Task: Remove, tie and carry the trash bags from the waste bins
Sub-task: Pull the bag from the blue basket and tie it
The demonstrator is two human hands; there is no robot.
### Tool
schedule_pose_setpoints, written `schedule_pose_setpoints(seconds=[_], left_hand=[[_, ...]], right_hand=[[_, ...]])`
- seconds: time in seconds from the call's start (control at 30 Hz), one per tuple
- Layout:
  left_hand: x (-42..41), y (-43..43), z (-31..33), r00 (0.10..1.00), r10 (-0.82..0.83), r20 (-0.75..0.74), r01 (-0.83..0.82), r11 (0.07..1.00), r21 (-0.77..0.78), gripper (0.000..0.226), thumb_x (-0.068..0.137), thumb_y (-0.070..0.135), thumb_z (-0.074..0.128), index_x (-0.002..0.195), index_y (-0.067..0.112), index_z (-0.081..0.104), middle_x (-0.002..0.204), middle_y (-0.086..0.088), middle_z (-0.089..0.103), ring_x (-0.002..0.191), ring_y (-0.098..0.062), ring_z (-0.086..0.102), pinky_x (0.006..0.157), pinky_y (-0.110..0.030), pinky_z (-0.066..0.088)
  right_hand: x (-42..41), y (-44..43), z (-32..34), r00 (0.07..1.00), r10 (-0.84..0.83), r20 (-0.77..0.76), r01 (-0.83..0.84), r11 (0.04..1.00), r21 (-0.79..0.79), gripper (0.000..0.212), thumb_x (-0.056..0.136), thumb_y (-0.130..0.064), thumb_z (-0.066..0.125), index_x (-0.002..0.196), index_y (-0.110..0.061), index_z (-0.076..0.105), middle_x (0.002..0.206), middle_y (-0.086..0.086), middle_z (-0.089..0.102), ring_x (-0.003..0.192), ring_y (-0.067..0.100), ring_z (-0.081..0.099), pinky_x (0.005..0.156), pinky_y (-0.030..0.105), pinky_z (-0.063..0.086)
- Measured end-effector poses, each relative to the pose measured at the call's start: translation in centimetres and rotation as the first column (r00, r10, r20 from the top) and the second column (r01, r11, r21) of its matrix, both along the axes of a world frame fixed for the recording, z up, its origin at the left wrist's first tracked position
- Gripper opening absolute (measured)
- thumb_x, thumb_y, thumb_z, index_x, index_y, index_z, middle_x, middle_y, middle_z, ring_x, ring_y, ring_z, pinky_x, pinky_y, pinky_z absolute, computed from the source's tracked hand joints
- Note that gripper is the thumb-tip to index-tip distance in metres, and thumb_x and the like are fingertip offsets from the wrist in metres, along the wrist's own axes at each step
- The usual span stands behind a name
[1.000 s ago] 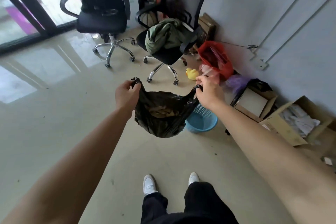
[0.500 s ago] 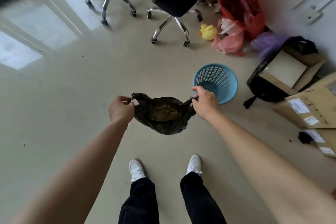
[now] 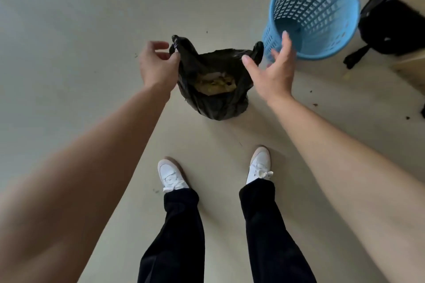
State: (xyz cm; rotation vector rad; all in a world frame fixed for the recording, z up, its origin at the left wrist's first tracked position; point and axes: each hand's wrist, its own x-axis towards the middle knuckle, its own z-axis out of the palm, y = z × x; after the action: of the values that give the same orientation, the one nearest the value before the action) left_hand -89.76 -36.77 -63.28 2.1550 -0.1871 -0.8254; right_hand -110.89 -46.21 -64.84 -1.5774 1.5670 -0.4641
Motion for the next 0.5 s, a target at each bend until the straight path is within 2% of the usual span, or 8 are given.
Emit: schedule_pose_setpoints(seconds=[0.03,0.1,0.17,0.27,0.37,0.43,0.5], left_hand=[[0.0,0.0,-0.2,1.0,0.003,-0.001,-0.004,1.0,-0.022,0.02,0.079,0.02,0.066,0.092,0.031,0.056,0.089,-0.002,0.069,0.08,-0.025,0.073,0.075,-0.039,0.061],[0.1,-0.4,-0.4,1.0,-0.006,0.016,0.007,0.998,-0.056,0.02,0.077,0.022,0.065,0.09,0.033,0.055,0.087,-0.002,0.069,0.078,-0.025,0.073,0.074,-0.041,0.061],[0.4,-1.2,-0.6,0.999,-0.03,0.035,0.033,0.996,-0.083,0.02,0.077,0.022,0.066,0.091,0.032,0.055,0.082,0.001,0.068,0.071,-0.021,0.07,0.072,-0.04,0.061],[0.8,-3.2,-1.2,0.995,-0.071,0.075,0.082,0.986,-0.145,0.02,0.077,0.023,0.065,0.092,0.033,0.056,0.077,0.005,0.064,0.066,-0.016,0.065,0.067,-0.037,0.059],[1.4,-5.9,-2.3,0.987,-0.108,0.121,0.133,0.965,-0.226,0.021,0.079,0.019,0.064,0.094,0.031,0.056,0.072,0.008,0.061,0.062,-0.01,0.061,0.06,-0.028,0.053],[1.9,-7.8,-3.4,0.979,-0.112,0.171,0.159,0.945,-0.286,0.021,0.081,0.017,0.064,0.095,0.03,0.056,0.072,0.008,0.059,0.061,-0.007,0.058,0.06,-0.024,0.05],[2.6,-9.7,-4.6,0.966,-0.106,0.237,0.18,0.93,-0.321,0.02,0.082,0.018,0.064,0.097,0.029,0.056,0.076,0.008,0.059,0.064,-0.004,0.057,0.062,-0.019,0.05]], right_hand=[[-0.6,1.3,-0.6,0.998,0.001,-0.056,0.001,0.999,0.032,0.112,0.077,-0.054,0.076,0.157,-0.013,0.01,0.161,0.012,0.017,0.146,0.022,0.028,0.118,0.03,0.027],[-1.9,4.0,-1.9,0.981,0.075,-0.178,-0.043,0.983,0.178,0.131,0.069,-0.067,0.075,0.157,-0.014,-0.007,0.165,0.014,-0.003,0.152,0.021,-0.002,0.119,0.029,0.004],[-2.7,5.9,-3.6,0.948,0.169,-0.269,-0.076,0.942,0.325,0.143,0.062,-0.076,0.074,0.156,-0.016,-0.017,0.164,0.015,-0.014,0.152,0.021,-0.013,0.12,0.033,-0.002],[-2.8,7.2,-6.5,0.922,0.225,-0.315,-0.101,0.925,0.366,0.15,0.055,-0.08,0.074,0.155,-0.018,-0.02,0.165,0.012,-0.015,0.152,0.022,-0.012,0.122,0.04,0.0],[-1.9,6.0,-9.5,0.941,0.183,-0.286,-0.108,0.96,0.258,0.151,0.053,-0.079,0.076,0.156,-0.018,-0.015,0.166,0.009,-0.007,0.153,0.022,-0.004,0.124,0.042,0.007],[-1.1,4.1,-11.1,0.961,0.134,-0.241,-0.099,0.983,0.155,0.151,0.051,-0.078,0.078,0.156,-0.017,-0.011,0.166,0.005,0.003,0.152,0.021,0.006,0.124,0.042,0.012],[-0.1,1.7,-12.8,0.976,0.089,-0.2,-0.062,0.989,0.136,0.152,0.05,-0.075,0.081,0.156,-0.017,-0.011,0.163,0.005,0.018,0.149,0.023,0.021,0.122,0.043,0.02]])
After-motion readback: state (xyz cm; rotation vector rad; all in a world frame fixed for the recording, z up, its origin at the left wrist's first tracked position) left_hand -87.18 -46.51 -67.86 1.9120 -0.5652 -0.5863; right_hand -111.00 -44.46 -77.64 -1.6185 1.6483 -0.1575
